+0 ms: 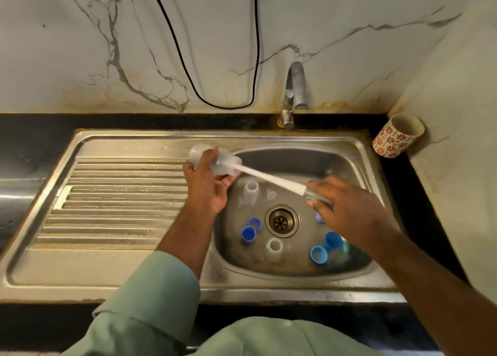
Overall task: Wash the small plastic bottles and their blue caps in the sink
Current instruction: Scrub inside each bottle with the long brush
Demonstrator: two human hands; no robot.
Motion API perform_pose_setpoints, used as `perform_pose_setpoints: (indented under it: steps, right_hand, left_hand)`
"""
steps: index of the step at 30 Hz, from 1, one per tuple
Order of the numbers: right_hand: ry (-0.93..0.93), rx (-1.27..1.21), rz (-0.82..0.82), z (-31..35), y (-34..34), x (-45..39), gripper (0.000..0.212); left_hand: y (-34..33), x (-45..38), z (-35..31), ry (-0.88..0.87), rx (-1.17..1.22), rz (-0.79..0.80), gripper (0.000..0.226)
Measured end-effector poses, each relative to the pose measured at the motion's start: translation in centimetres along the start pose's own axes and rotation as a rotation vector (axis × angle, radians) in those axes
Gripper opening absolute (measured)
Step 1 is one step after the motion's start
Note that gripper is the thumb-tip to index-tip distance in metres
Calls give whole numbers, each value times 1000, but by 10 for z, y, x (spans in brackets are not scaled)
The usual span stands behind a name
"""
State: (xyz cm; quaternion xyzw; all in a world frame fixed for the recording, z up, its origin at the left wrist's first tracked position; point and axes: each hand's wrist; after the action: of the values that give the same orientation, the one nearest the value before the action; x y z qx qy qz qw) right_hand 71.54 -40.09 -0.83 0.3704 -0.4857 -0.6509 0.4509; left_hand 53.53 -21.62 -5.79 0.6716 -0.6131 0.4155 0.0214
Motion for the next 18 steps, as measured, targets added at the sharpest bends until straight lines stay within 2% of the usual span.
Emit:
perform_pose_setpoints:
  steps: [2, 4, 8, 11, 14, 18]
  right_hand:
    - [-33, -15, 40, -6, 0, 1, 41]
    - [49, -4, 86, -10, -2, 2, 42]
    - [-57, -57, 30, -11, -3, 0, 41]
    - [19, -69, 61, 0, -14, 3, 43]
    - [-47, -126, 22, 7, -24, 4, 40]
    - [-3, -156, 30, 13, -31, 4, 36]
  left_hand:
    - [1, 2, 2, -6, -30, -10, 66]
    - [5, 6, 6, -13, -118, 33, 66]
    - [8, 4, 6, 27, -81, 19, 66]
    - [12, -2, -7, 11, -77, 36, 67]
    - [20, -6, -11, 39, -105, 69, 67]
    - [32, -14, -12, 22, -89, 60, 71]
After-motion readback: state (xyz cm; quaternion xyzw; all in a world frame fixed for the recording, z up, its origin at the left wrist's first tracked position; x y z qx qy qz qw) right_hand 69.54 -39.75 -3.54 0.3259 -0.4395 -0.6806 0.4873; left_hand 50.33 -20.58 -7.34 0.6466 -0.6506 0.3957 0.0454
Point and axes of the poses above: each hand's wrist, its own x-axis away from the middle knuckle, its own y-axis out of the back of the hand, z = x × y, and after that the axes turned 9 degrees about -z, right-handed
